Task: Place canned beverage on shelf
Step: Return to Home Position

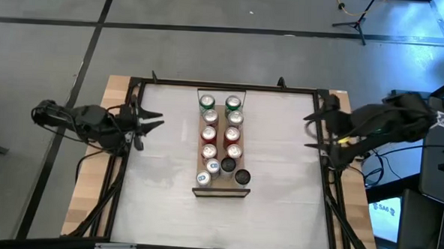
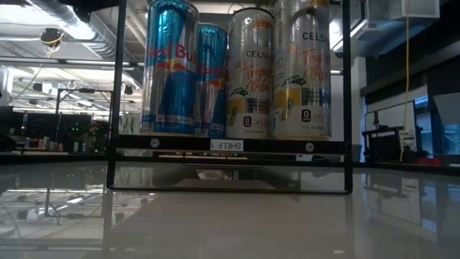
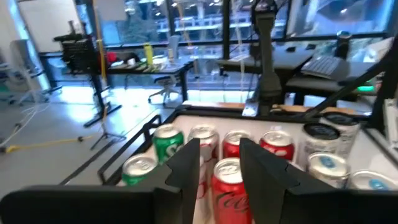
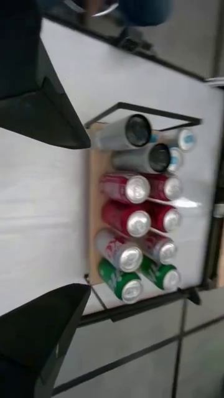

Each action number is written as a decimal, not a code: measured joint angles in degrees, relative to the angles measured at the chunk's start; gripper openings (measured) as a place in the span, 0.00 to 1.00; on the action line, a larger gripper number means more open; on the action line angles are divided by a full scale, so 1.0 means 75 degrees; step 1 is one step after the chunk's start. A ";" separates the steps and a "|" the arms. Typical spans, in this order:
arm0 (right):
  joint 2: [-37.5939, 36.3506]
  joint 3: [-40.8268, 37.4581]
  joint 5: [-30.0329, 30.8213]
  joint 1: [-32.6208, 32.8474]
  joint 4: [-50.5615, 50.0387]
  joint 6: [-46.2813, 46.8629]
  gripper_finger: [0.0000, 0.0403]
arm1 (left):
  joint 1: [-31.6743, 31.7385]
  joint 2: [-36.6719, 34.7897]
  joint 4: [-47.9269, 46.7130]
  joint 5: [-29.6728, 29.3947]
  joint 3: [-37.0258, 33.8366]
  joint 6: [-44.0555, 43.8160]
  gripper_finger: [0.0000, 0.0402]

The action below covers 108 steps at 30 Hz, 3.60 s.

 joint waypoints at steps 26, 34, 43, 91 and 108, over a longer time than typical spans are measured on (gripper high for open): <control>-0.6680 -0.9058 -0.0132 0.0000 0.6980 -0.0819 0.92 | 0.0361 -0.1976 0.0942 0.0208 -0.2389 0.0125 0.26; -0.7892 -1.0277 -0.0187 0.0000 0.7872 -0.0929 0.92 | 0.0361 -0.2826 0.0962 0.0198 -0.2882 0.0123 0.26; -0.8750 -1.1088 -0.0153 0.0000 0.8112 -0.0766 0.92 | 0.0387 -0.2924 0.1612 0.0201 -0.3570 0.0120 0.26; -0.8739 -1.3577 -0.1605 -0.2704 1.0287 -0.1560 0.92 | 0.0396 -0.2921 0.2713 0.0177 -0.4433 0.0076 0.26; -0.8733 -1.3568 -0.1593 -0.2699 1.0034 -0.1323 0.92 | 0.0396 -0.2921 0.2713 0.0177 -0.4430 0.0076 0.26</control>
